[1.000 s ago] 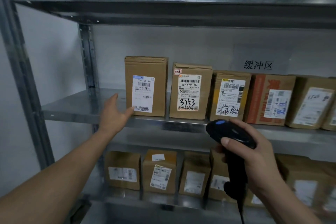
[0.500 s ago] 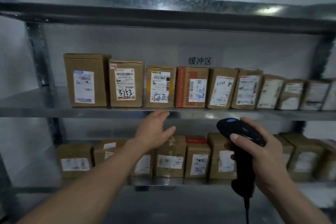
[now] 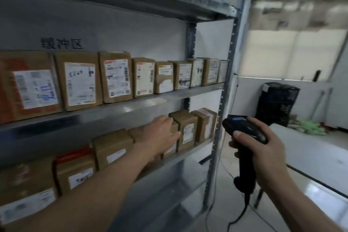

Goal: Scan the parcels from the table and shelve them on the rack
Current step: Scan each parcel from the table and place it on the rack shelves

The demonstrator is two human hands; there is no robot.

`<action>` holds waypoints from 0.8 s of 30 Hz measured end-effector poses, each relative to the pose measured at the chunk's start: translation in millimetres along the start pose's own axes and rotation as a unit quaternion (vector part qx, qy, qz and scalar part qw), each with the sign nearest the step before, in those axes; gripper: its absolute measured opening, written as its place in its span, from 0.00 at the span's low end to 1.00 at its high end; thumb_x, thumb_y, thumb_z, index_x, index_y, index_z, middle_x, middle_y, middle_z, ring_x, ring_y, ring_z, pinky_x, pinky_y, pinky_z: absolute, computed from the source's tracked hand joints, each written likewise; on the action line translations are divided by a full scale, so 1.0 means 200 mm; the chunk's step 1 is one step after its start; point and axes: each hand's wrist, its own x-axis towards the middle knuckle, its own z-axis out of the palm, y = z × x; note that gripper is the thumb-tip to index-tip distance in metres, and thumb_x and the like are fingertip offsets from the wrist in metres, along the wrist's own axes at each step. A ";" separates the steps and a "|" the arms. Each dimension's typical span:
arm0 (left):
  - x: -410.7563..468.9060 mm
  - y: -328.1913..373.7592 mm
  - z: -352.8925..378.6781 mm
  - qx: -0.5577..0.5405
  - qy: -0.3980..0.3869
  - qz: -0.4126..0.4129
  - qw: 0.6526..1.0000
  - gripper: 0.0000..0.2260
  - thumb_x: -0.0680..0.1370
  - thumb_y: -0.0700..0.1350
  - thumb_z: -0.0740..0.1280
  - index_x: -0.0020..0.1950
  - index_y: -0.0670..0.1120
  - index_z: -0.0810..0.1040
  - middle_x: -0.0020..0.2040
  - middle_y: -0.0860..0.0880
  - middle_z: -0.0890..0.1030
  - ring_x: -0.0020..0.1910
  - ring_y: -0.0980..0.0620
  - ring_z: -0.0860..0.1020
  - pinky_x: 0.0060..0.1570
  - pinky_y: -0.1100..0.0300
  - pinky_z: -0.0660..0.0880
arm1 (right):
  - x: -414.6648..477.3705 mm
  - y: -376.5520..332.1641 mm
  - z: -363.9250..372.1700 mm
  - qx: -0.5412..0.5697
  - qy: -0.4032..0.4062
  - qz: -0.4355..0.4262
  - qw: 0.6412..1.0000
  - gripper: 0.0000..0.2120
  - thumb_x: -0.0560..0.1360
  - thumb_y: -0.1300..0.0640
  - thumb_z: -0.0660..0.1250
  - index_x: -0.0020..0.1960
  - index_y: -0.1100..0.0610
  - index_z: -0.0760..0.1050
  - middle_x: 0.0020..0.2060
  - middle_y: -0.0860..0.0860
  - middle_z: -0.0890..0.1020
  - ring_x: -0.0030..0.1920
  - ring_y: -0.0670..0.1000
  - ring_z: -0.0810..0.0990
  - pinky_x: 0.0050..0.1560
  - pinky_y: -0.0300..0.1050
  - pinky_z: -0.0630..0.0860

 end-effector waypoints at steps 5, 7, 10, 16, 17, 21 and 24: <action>0.44 0.37 0.26 -0.030 -0.045 0.088 0.995 0.23 0.80 0.60 0.60 0.67 0.46 0.73 0.68 0.46 0.74 0.64 0.46 0.73 0.59 0.52 0.73 | 0.24 0.05 -0.30 -0.033 0.106 0.001 0.994 0.23 0.72 0.66 0.75 0.64 0.51 0.79 0.47 0.56 0.86 0.42 0.65 0.86 0.42 0.55 0.80; 0.58 0.52 0.37 -0.041 -0.051 0.122 0.990 0.23 0.80 0.62 0.60 0.65 0.46 0.73 0.67 0.46 0.74 0.62 0.46 0.73 0.59 0.50 0.74 | 0.30 0.07 -0.42 -0.044 0.147 -0.001 0.988 0.24 0.72 0.67 0.75 0.65 0.52 0.78 0.48 0.57 0.86 0.42 0.65 0.86 0.41 0.55 0.80; 0.73 0.78 0.48 -0.064 -0.066 0.166 0.982 0.25 0.81 0.61 0.60 0.70 0.45 0.71 0.71 0.45 0.72 0.67 0.45 0.71 0.64 0.48 0.72 | 0.36 0.10 -0.59 -0.069 0.203 -0.003 0.977 0.24 0.70 0.64 0.77 0.63 0.49 0.78 0.50 0.58 0.85 0.43 0.65 0.86 0.40 0.54 0.81; 0.94 1.30 0.67 -0.066 -0.079 0.256 0.961 0.27 0.82 0.60 0.58 0.74 0.44 0.67 0.73 0.45 0.69 0.72 0.46 0.67 0.67 0.51 0.68 | 0.49 0.12 -0.95 -0.088 0.278 -0.005 0.957 0.26 0.72 0.65 0.75 0.68 0.51 0.76 0.49 0.57 0.85 0.42 0.62 0.87 0.40 0.53 0.81; 0.97 1.39 0.71 -0.066 -0.078 0.267 0.958 0.27 0.82 0.60 0.58 0.74 0.44 0.68 0.72 0.45 0.70 0.71 0.46 0.67 0.67 0.51 0.69 | 0.52 0.14 -1.02 -0.092 0.288 -0.005 0.953 0.26 0.72 0.65 0.75 0.68 0.51 0.76 0.49 0.57 0.85 0.41 0.61 0.87 0.40 0.53 0.81; 1.10 1.74 0.87 -0.061 -0.083 0.295 0.950 0.24 0.82 0.60 0.59 0.71 0.45 0.70 0.69 0.47 0.72 0.68 0.47 0.69 0.63 0.51 0.70 | 0.64 0.20 -1.33 -0.088 0.317 -0.005 0.944 0.26 0.72 0.63 0.76 0.67 0.51 0.76 0.50 0.57 0.85 0.41 0.59 0.87 0.41 0.53 0.80; 1.22 2.03 0.98 -0.050 -0.086 0.312 0.945 0.26 0.82 0.60 0.59 0.73 0.44 0.69 0.70 0.46 0.71 0.69 0.47 0.68 0.64 0.51 0.70 | 0.76 0.23 -1.60 -0.083 0.329 -0.007 0.941 0.26 0.72 0.63 0.76 0.68 0.50 0.76 0.52 0.57 0.85 0.41 0.58 0.87 0.40 0.52 0.79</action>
